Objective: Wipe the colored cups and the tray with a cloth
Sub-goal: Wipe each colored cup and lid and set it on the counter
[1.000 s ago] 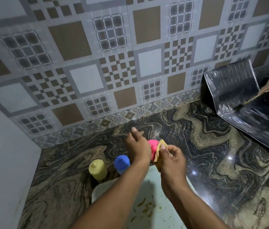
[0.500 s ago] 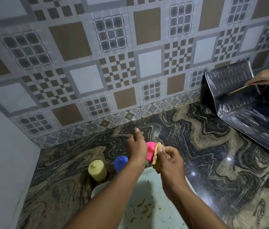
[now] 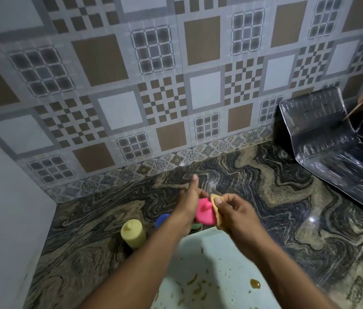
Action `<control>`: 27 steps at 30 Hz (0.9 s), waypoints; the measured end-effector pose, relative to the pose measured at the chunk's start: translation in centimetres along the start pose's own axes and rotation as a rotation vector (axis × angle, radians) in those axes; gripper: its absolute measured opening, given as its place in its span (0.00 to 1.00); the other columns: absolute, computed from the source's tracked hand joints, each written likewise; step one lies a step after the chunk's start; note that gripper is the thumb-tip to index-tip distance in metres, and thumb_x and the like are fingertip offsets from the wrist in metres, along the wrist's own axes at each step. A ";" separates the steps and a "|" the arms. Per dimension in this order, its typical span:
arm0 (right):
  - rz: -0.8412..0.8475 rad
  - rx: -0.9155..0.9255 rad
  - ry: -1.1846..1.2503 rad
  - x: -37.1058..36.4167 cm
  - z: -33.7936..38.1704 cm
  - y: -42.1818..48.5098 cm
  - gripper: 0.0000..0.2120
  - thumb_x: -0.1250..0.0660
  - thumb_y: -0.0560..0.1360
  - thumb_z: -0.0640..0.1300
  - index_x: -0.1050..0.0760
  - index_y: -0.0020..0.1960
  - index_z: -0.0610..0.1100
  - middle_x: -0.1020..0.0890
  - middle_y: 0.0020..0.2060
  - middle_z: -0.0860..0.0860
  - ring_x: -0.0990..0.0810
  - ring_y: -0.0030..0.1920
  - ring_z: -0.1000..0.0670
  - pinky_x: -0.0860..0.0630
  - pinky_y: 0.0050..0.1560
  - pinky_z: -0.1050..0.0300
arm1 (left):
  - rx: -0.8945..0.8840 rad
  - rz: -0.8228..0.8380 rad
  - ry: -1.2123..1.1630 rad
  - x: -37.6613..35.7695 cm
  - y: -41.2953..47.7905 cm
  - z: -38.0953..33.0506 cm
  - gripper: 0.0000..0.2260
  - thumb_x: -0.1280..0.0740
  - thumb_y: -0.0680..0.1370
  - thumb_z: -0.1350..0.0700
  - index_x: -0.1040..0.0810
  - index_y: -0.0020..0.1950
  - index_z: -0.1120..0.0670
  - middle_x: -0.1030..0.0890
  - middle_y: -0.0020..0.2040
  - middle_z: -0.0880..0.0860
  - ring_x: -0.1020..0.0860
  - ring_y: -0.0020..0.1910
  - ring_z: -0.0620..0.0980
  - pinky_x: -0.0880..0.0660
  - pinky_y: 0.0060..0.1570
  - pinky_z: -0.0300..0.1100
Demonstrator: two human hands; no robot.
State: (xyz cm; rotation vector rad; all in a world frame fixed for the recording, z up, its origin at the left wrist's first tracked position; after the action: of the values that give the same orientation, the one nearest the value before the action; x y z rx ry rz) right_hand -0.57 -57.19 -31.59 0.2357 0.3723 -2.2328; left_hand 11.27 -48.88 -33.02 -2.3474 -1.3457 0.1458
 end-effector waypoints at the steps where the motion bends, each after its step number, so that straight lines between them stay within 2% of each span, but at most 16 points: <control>1: 0.107 -0.051 -0.019 -0.3 0.4 0.3 0.06 0.34 0.80 0.40 0.27 0.45 0.41 0.23 0.31 0.45 0.27 0.26 0.52 0.33 0.27 0.59 | 0.055 0.114 0.029 -0.5 0.0 0.1 0.28 0.46 0.81 0.32 0.23 0.40 0.54 0.19 0.35 0.54 0.24 0.33 0.51 0.28 0.36 0.41; 2: 0.176 -0.082 -0.029 -0.5 0.6 0.5 0.06 0.33 0.80 0.41 0.27 0.45 0.41 0.23 0.32 0.45 0.27 0.27 0.52 0.33 0.29 0.58 | 0.055 0.170 0.070 -0.8 -0.2 -0.6 0.27 0.46 0.81 0.33 0.22 0.40 0.54 0.20 0.34 0.53 0.24 0.32 0.50 0.28 0.36 0.40; 4: 0.171 -0.077 -0.032 -1.0 0.7 0.8 0.06 0.33 0.80 0.41 0.27 0.46 0.42 0.21 0.33 0.44 0.23 0.29 0.50 0.28 0.33 0.54 | -0.061 0.081 0.111 -0.6 -0.4 -2.7 0.24 0.44 0.84 0.40 0.23 0.38 0.54 0.22 0.33 0.52 0.26 0.31 0.49 0.29 0.35 0.40; 7: -0.184 0.068 -0.011 0.1 -0.6 0.7 0.07 0.34 0.80 0.46 0.26 0.48 0.43 0.17 0.41 0.41 0.19 0.39 0.43 0.22 0.44 0.43 | -0.254 -0.331 -0.010 1.5 -1.5 -4.2 0.21 0.43 0.85 0.47 0.25 0.36 0.56 0.22 0.34 0.55 0.23 0.35 0.56 0.24 0.41 0.49; 9: -0.360 0.144 -0.027 0.8 -1.5 -0.3 0.08 0.33 0.80 0.49 0.26 0.49 0.44 0.17 0.45 0.39 0.19 0.44 0.42 0.21 0.48 0.42 | -0.250 -0.495 -0.064 2.4 -2.4 -2.9 0.22 0.43 0.85 0.47 0.22 0.40 0.60 0.17 0.41 0.62 0.20 0.43 0.64 0.23 0.44 0.52; 10: -0.365 0.134 -0.024 0.9 -1.8 -0.4 0.09 0.33 0.80 0.49 0.26 0.48 0.44 0.17 0.44 0.39 0.19 0.42 0.43 0.20 0.45 0.43 | -0.214 -0.458 -0.056 2.2 -1.8 -2.0 0.22 0.42 0.85 0.46 0.21 0.40 0.60 0.17 0.43 0.63 0.19 0.44 0.64 0.24 0.43 0.52; 12: -0.223 0.048 0.008 0.6 -1.6 0.4 0.08 0.33 0.80 0.45 0.28 0.46 0.42 0.20 0.37 0.40 0.22 0.33 0.48 0.22 0.34 0.50 | -0.063 -0.185 -0.040 0.8 -0.2 -0.2 0.23 0.41 0.83 0.40 0.23 0.37 0.55 0.18 0.38 0.60 0.20 0.37 0.59 0.24 0.39 0.46; 14: -0.003 -0.029 0.002 -0.3 -0.5 1.0 0.06 0.34 0.81 0.42 0.28 0.46 0.42 0.22 0.34 0.43 0.25 0.29 0.51 0.27 0.29 0.57 | 0.105 0.116 -0.023 -0.8 0.1 0.8 0.27 0.43 0.80 0.32 0.22 0.38 0.53 0.16 0.39 0.58 0.19 0.39 0.56 0.21 0.46 0.46; 15: 0.071 -0.047 -0.019 -0.7 0.1 1.2 0.06 0.34 0.81 0.41 0.28 0.46 0.41 0.22 0.34 0.42 0.24 0.30 0.50 0.26 0.31 0.57 | 0.105 0.179 0.012 -1.1 0.2 0.4 0.27 0.43 0.80 0.33 0.21 0.39 0.53 0.16 0.38 0.57 0.19 0.39 0.54 0.22 0.47 0.46; 16: 0.107 -0.048 -0.036 -1.1 0.5 1.4 0.06 0.34 0.81 0.41 0.28 0.46 0.41 0.22 0.35 0.41 0.24 0.32 0.47 0.25 0.34 0.53 | 0.044 0.170 0.068 -1.0 0.2 -0.8 0.24 0.41 0.81 0.36 0.21 0.39 0.53 0.18 0.36 0.54 0.21 0.37 0.52 0.24 0.44 0.44; 17: 0.098 -0.036 -0.040 -1.3 0.5 1.5 0.06 0.34 0.81 0.41 0.28 0.46 0.41 0.21 0.35 0.41 0.24 0.33 0.45 0.26 0.37 0.49 | -0.055 0.093 0.110 -0.5 0.0 -2.3 0.21 0.40 0.83 0.41 0.23 0.39 0.54 0.21 0.33 0.52 0.25 0.35 0.51 0.28 0.40 0.42; 19: -0.032 0.031 -0.010 -1.1 0.3 1.5 0.05 0.35 0.81 0.40 0.28 0.47 0.42 0.22 0.33 0.44 0.26 0.33 0.46 0.27 0.37 0.49 | -0.239 -0.162 0.096 1.1 -1.0 -4.9 0.18 0.40 0.84 0.47 0.24 0.39 0.55 0.25 0.32 0.52 0.29 0.34 0.51 0.33 0.38 0.43; 21: -0.173 0.120 0.069 -0.9 -0.4 0.6 0.04 0.36 0.81 0.39 0.28 0.48 0.41 0.24 0.34 0.42 0.28 0.34 0.47 0.29 0.36 0.49 | -0.310 -0.417 -0.015 3.1 -1.8 -5.3 0.18 0.41 0.85 0.48 0.21 0.43 0.59 0.22 0.35 0.55 0.24 0.36 0.57 0.34 0.37 0.43; 23: -0.249 0.137 0.101 -0.6 -1.8 -0.3 0.04 0.35 0.81 0.40 0.28 0.48 0.40 0.24 0.35 0.42 0.28 0.35 0.47 0.29 0.36 0.50 | -0.295 -0.539 -0.108 3.9 -2.5 -4.2 0.18 0.42 0.85 0.50 0.20 0.49 0.62 0.17 0.42 0.61 0.19 0.44 0.62 0.35 0.34 0.42; 25: -0.264 0.093 0.075 0.2 -2.4 0.0 0.04 0.34 0.81 0.40 0.28 0.47 0.41 0.23 0.34 0.44 0.26 0.34 0.48 0.27 0.37 0.49 | -0.244 -0.407 -0.076 3.0 -2.0 -3.3 0.19 0.41 0.85 0.49 0.20 0.45 0.60 0.17 0.42 0.59 0.20 0.43 0.59 0.33 0.37 0.41; 27: -0.141 0.022 0.059 0.4 -1.8 1.1 0.05 0.34 0.80 0.39 0.28 0.46 0.41 0.23 0.33 0.43 0.25 0.33 0.47 0.26 0.38 0.48 | -0.162 -0.138 0.020 0.9 -1.3 -2.6 0.20 0.41 0.84 0.45 0.23 0.40 0.56 0.21 0.35 0.54 0.24 0.37 0.53 0.32 0.37 0.41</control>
State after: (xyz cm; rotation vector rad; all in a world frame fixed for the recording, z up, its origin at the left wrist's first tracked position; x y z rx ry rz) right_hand 0.13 -57.54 -33.62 0.2955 0.4067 -2.3734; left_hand 11.47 -48.35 -30.08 -2.3685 -1.5567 -0.0293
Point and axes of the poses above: each hand's wrist, its own y-axis towards the middle knuckle, its own x-axis out of the back of the hand, z = x × y, the point moved 10 cm from there along y, towards the middle knuckle
